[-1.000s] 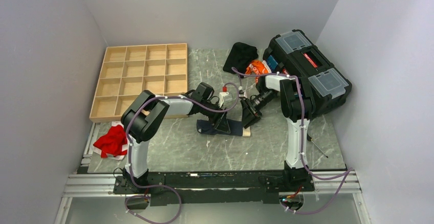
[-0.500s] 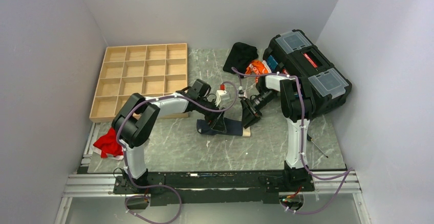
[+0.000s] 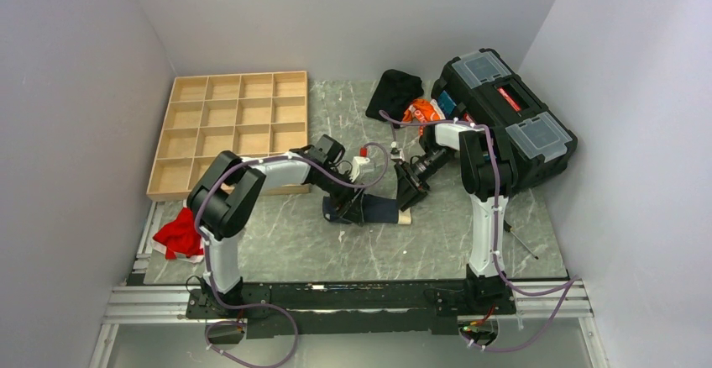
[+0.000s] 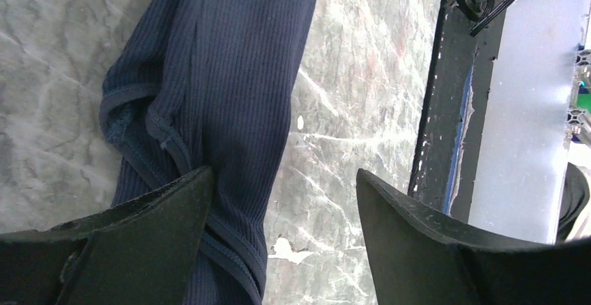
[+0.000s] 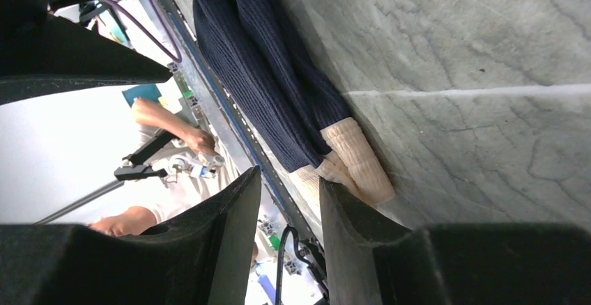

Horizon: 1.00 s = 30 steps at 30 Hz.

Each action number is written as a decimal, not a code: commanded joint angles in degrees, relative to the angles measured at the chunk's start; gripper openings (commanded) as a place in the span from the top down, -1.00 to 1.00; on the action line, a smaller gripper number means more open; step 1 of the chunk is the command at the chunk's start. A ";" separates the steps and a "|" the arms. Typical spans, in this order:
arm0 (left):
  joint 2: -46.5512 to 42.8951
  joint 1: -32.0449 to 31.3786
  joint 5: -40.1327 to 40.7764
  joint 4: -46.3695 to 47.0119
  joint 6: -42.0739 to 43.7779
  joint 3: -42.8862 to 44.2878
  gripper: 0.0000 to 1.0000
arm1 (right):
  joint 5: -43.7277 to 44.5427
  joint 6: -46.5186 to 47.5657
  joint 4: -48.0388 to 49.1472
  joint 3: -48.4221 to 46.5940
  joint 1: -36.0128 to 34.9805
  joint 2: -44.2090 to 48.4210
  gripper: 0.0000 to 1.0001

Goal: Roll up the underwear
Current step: Fold the underwear at the center of the board.

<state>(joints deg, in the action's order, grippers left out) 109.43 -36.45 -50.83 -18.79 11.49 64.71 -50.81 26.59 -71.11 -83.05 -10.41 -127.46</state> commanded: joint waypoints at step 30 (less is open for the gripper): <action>-5.31 1.87 -1.53 -17.27 10.10 6.00 -0.71 | 5.09 6.61 6.63 -1.88 -0.82 7.04 0.05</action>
<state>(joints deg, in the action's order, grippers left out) 108.49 -34.94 -51.13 -30.15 16.53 68.79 -48.14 30.06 -68.12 -82.78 -11.51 -122.96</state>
